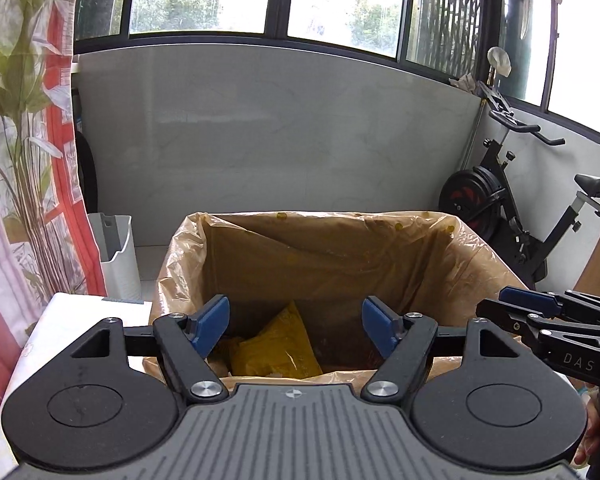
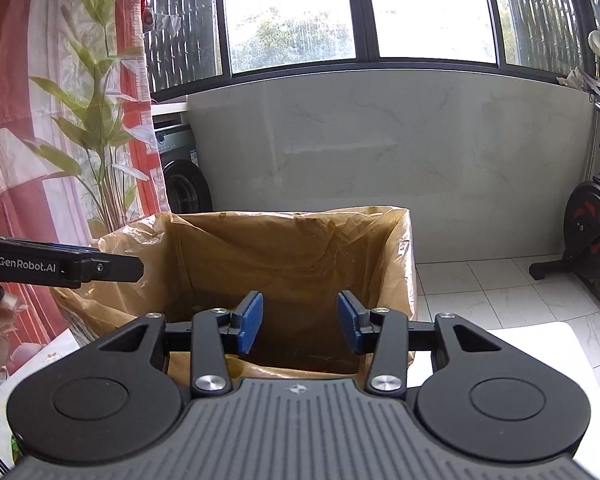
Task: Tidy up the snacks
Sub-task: 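Open both tools to drop the packet and pouch into the box, then move both tools back down to the snack pile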
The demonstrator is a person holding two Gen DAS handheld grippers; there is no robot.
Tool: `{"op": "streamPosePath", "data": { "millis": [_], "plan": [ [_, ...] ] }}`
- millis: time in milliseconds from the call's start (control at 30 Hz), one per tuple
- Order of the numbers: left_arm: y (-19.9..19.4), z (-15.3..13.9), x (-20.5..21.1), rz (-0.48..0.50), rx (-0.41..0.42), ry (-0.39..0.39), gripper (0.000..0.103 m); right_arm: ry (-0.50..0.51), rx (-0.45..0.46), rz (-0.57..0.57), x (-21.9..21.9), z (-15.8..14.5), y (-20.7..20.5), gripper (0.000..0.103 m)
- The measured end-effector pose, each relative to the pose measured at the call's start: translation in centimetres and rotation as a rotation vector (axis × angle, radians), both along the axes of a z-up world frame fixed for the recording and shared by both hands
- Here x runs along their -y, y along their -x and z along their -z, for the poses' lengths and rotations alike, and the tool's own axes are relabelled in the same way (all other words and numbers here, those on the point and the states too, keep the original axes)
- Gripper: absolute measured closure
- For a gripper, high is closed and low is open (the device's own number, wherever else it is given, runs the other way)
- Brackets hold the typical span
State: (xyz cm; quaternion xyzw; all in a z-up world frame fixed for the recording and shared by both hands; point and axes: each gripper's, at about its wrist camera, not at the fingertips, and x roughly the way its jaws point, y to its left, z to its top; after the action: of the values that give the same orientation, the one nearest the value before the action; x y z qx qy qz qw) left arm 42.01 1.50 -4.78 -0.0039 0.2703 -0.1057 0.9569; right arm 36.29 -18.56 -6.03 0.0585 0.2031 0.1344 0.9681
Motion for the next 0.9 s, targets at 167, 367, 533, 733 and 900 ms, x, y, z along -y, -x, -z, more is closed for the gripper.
{"op": "streamPosePath", "data": {
  "millis": [167, 367, 533, 733, 900],
  "plan": [
    [4.5, -2.1, -2.5, 0.005, 0.041, -0.005, 0.027, -0.056, 0.042, -0.011, 0.4, -0.6, 3.3, 0.058],
    [9.4, -1.8, -5.7, -0.032, 0.04, -0.025, 0.027, -0.07, 0.068, -0.013, 0.1, 0.1, 7.2, 0.058],
    [13.4, 1.1, -8.1, -0.089, -0.04, 0.026, 0.028, -0.08, 0.04, -0.003, -0.5, 2.1, 9.6, 0.058],
    [16.9, 5.5, -10.2, -0.175, -0.174, 0.103, 0.035, -0.06, -0.043, -0.001, -1.7, 5.6, 11.8, 0.058],
    [18.7, 7.6, -10.2, -0.194, -0.232, 0.11, 0.038, -0.07, -0.117, -0.005, -2.0, 8.1, 12.6, 0.058]
  ]
}}
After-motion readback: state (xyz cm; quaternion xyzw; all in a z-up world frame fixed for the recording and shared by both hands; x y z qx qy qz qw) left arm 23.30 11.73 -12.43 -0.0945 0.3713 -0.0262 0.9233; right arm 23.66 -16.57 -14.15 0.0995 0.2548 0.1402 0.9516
